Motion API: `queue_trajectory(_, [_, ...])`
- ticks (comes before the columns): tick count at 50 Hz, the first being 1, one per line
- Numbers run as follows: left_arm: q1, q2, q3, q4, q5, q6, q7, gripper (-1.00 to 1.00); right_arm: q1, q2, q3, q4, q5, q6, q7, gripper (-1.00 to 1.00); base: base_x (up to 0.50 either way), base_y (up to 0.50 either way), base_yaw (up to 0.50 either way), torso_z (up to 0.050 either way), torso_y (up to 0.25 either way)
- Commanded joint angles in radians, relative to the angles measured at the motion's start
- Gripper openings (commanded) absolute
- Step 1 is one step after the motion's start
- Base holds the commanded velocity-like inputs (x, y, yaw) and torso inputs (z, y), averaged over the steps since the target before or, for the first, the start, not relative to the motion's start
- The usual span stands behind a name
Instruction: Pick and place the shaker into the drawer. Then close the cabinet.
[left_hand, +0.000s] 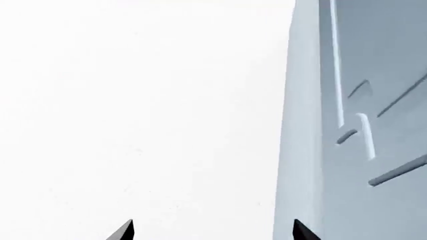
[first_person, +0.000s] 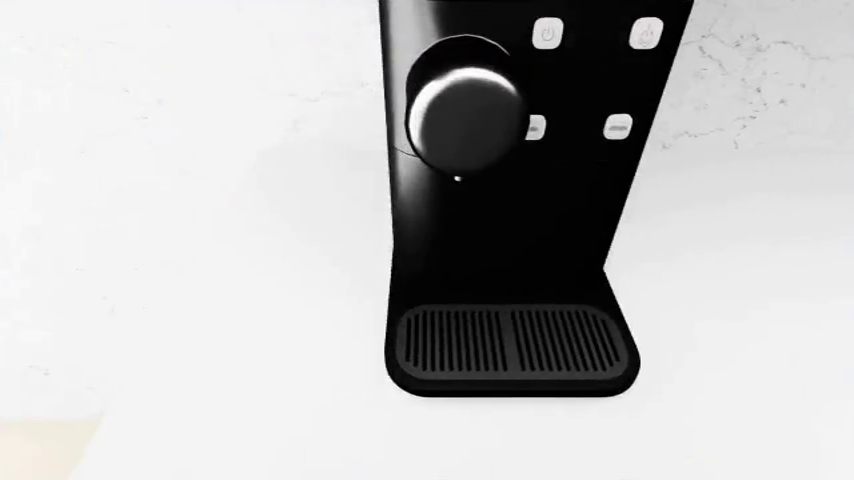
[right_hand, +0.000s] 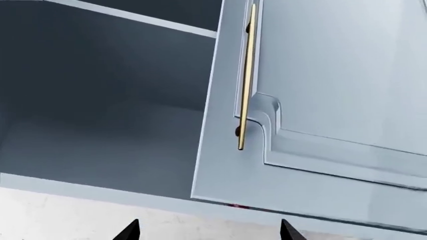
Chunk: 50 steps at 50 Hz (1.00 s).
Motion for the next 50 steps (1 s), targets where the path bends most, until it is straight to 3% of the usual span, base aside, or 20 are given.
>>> queue_trajectory(1, [-1.218, 0.581, 0.365, -0.164, 0.336, -0.564, 0.103, 1.00, -0.053, 0.035, 0.013, 0.004, 0.038, -0.029, 0.034, 1.00, 0.00, 0.00, 0.00, 0.000, 0.000])
queue_trajectory(2, [-1.368, 0.589, 0.365, -0.163, 0.339, -0.559, 0.107, 1.00, -0.058, 0.037, 0.016, 0.003, 0.039, -0.032, 0.034, 1.00, 0.00, 0.00, 0.00, 0.000, 0.000])
queue_trajectory(3, [-1.389, 0.596, 0.366, -0.163, 0.347, -0.555, 0.114, 1.00, -0.061, 0.039, 0.019, 0.002, 0.040, -0.034, 0.035, 1.00, 0.00, 0.00, 0.00, 0.000, 0.000])
queue_trajectory(7, [-1.389, 0.649, 0.371, -0.178, 0.463, -0.567, 0.198, 1.00, -0.078, 0.047, 0.032, -0.005, 0.042, -0.044, 0.039, 1.00, 0.00, 0.00, 0.00, 0.019, 0.000])
queue_trajectory(14, [-1.389, 0.820, 0.374, -0.358, 0.742, -0.540, 0.414, 1.00, -0.080, 0.049, 0.009, 0.004, 0.057, -0.053, 0.060, 1.00, 0.00, 0.00, 0.00, 0.001, 0.000])
queue_trajectory(20, [-1.389, 0.986, 0.390, -0.463, 1.098, -0.482, 0.709, 1.00, -0.098, 0.058, 0.015, -0.006, 0.076, -0.074, 0.081, 1.00, 0.00, 0.00, 0.00, 0.000, 0.000])
queue_trajectory(25, [-1.389, 1.074, 0.408, -0.650, 1.384, -0.380, 0.875, 1.00, -0.119, 0.066, 0.022, -0.012, 0.089, -0.089, 0.094, 1.00, 0.00, 0.00, 0.00, 0.000, 0.000])
queue_trajectory(31, [-1.389, 1.083, 0.484, -1.104, 1.548, -0.051, 0.839, 1.00, -0.112, 0.067, 0.002, -0.012, 0.115, -0.104, 0.115, 1.00, 0.00, 0.00, 0.00, 0.000, 0.000])
queue_trajectory(35, [-1.389, 1.083, 0.551, -1.318, 1.572, 0.095, 0.765, 1.00, -0.101, 0.074, -0.015, -0.012, 0.139, -0.113, 0.132, 1.00, 0.00, 0.00, 0.00, 0.000, 0.000])
queue_trajectory(42, [-1.389, 1.083, 0.618, -1.362, 1.480, 0.123, 0.730, 1.00, -0.122, 0.103, 0.003, -0.026, 0.166, -0.129, 0.142, 1.00, 0.00, 0.00, 0.00, 0.001, 0.000])
queue_trajectory(50, [-1.389, 1.083, 0.535, -1.407, 1.557, 0.148, 0.731, 1.00, -0.137, 0.089, 0.004, -0.032, 0.146, -0.136, 0.133, 1.00, 0.00, 0.00, 0.00, 0.000, 0.000])
